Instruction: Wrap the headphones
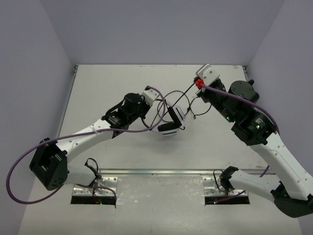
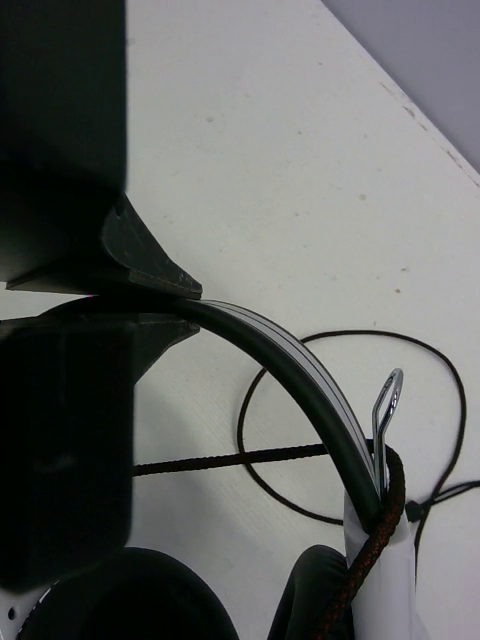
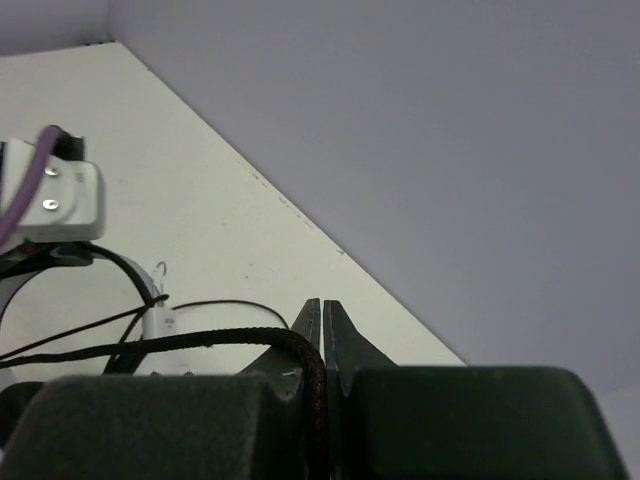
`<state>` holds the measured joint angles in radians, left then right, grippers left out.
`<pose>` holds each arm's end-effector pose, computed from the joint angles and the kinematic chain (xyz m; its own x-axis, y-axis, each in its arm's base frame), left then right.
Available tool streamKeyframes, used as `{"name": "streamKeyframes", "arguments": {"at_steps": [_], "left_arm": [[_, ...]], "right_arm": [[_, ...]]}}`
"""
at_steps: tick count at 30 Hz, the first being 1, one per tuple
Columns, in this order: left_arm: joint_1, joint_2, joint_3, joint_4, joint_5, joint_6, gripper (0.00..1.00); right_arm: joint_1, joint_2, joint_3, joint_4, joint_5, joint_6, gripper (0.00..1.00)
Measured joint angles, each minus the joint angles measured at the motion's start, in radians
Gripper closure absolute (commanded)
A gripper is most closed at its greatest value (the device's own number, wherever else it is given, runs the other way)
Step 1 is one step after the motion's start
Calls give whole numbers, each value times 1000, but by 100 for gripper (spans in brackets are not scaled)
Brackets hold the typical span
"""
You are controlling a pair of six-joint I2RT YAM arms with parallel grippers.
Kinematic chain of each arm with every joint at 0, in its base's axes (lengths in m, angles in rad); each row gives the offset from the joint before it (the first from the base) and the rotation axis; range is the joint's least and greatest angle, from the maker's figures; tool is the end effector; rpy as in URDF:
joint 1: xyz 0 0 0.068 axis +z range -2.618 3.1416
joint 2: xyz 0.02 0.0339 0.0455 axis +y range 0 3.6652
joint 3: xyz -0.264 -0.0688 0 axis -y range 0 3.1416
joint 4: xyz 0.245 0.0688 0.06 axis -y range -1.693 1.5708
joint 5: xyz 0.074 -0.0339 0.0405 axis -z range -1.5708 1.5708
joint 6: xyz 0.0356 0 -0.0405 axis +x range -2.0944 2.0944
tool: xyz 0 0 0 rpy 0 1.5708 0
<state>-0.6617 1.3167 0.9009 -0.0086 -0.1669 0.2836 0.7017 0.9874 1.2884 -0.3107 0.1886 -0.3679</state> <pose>0.2414 -0.1805 0.2800 -0.1758 0.4866 -0.8557 0.5580 0.7654 0.3207 0.1569 0.1238 0.4627 0.1696 -0.3192 -0.9324 -0.4607 0.8107 -0.3613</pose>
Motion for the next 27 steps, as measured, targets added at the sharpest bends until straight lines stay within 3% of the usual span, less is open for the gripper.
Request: {"name": "streamKeyframes", "arguments": {"at_steps": [13, 21, 27], "left_arm": [[-187, -207, 3, -49, 69, 59, 100], [-261, -310, 19, -79, 7, 69, 100], [-262, -355, 139, -140, 8, -8, 100]], "right_arm": [[-455, 209, 76, -4, -309, 177, 99], [-534, 291, 78, 18, -481, 292, 99], [-518, 281, -60, 193, -668, 441, 99]]}}
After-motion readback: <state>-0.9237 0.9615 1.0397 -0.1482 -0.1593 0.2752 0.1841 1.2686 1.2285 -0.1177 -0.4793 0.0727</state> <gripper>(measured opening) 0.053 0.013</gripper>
